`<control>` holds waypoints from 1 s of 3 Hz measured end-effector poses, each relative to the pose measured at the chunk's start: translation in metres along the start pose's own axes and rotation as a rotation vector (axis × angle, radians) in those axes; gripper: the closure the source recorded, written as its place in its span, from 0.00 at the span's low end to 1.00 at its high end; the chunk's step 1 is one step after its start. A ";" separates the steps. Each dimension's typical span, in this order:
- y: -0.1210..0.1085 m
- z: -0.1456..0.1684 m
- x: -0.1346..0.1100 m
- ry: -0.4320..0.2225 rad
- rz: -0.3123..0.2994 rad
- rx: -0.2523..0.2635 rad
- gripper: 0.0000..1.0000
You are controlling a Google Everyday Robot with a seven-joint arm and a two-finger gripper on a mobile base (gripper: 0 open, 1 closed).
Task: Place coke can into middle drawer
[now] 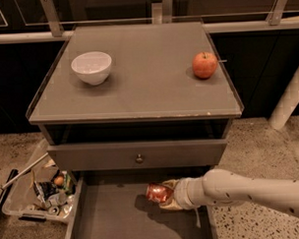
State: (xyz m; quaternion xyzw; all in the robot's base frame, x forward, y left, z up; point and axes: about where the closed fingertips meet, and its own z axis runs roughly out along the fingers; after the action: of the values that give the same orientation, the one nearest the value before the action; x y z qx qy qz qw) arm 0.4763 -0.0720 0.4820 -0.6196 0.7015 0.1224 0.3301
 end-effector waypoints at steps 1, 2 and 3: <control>0.015 0.034 0.014 -0.017 0.016 -0.043 1.00; 0.030 0.065 0.024 -0.049 0.039 -0.072 1.00; 0.038 0.088 0.035 -0.058 0.072 -0.082 1.00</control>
Offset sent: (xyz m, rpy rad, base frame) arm -0.0135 0.0385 -0.1124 0.1074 0.1073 0.0321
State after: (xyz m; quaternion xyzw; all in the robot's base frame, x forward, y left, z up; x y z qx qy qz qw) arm 0.4667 -0.0408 0.3850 -0.6033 0.7079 0.1806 0.3199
